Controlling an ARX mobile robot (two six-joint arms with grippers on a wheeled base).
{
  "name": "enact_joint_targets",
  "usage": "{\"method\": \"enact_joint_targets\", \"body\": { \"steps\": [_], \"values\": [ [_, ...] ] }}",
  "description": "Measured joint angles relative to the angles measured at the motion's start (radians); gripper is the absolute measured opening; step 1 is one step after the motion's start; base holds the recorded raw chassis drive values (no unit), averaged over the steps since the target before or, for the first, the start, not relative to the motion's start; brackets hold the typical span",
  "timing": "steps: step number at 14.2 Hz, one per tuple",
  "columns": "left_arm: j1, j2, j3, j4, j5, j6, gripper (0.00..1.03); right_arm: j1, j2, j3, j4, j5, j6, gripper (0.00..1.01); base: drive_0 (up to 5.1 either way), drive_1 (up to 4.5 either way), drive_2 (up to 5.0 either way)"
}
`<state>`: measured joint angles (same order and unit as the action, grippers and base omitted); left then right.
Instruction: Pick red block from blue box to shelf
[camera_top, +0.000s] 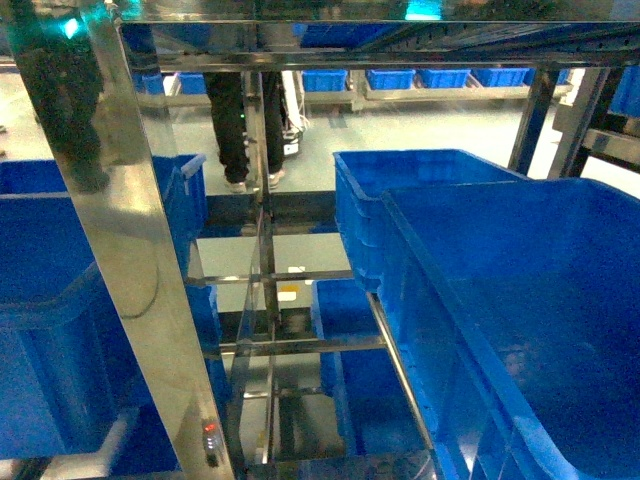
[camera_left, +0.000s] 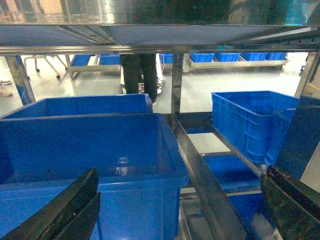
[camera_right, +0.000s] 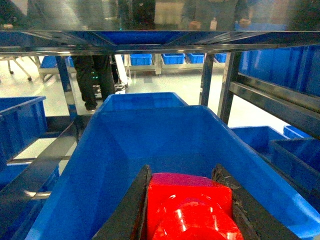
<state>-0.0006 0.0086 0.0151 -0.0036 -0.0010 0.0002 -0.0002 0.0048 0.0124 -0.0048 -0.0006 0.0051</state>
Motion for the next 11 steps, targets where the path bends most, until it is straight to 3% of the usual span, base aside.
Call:
{"method": "enact_joint_targets", "body": {
  "steps": [1, 2, 3, 6, 8, 9, 10, 11],
  "values": [
    [0.000, 0.000, 0.000, 0.000, 0.000, 0.000, 0.98, 0.000, 0.000, 0.000, 0.000, 0.000, 0.000, 0.28, 0.0, 0.00, 0.0],
    [0.000, 0.000, 0.000, 0.000, 0.000, 0.000, 0.98, 0.032, 0.059, 0.040, -0.124, 0.071, -0.030, 0.28, 0.0, 0.00, 0.0],
    [0.000, 0.000, 0.000, 0.000, 0.000, 0.000, 0.98, 0.039, 0.203, 0.077, -0.119, 0.093, -0.051, 0.28, 0.0, 0.00, 0.0],
    [0.000, 0.000, 0.000, 0.000, 0.000, 0.000, 0.98, 0.010, 0.605, 0.178, 0.138, 0.026, -0.050, 0.28, 0.0, 0.00, 0.0],
    [0.000, 0.000, 0.000, 0.000, 0.000, 0.000, 0.98, 0.014, 0.937, 0.286, 0.296, -0.052, 0.005, 0.28, 0.0, 0.00, 0.0],
    [0.000, 0.000, 0.000, 0.000, 0.000, 0.000, 0.98, 0.030, 1.082, 0.335, 0.375, -0.048, 0.015, 0.30, 0.0, 0.00, 0.0],
    [0.000, 0.000, 0.000, 0.000, 0.000, 0.000, 0.98, 0.045, 1.241, 0.402, 0.435, -0.043, 0.032, 0.44, 0.0, 0.00, 0.0],
    [0.000, 0.000, 0.000, 0.000, 0.000, 0.000, 0.98, 0.061, 1.374, 0.452, 0.480, 0.005, 0.039, 0.56, 0.0, 0.00, 0.0]
  ]
}}
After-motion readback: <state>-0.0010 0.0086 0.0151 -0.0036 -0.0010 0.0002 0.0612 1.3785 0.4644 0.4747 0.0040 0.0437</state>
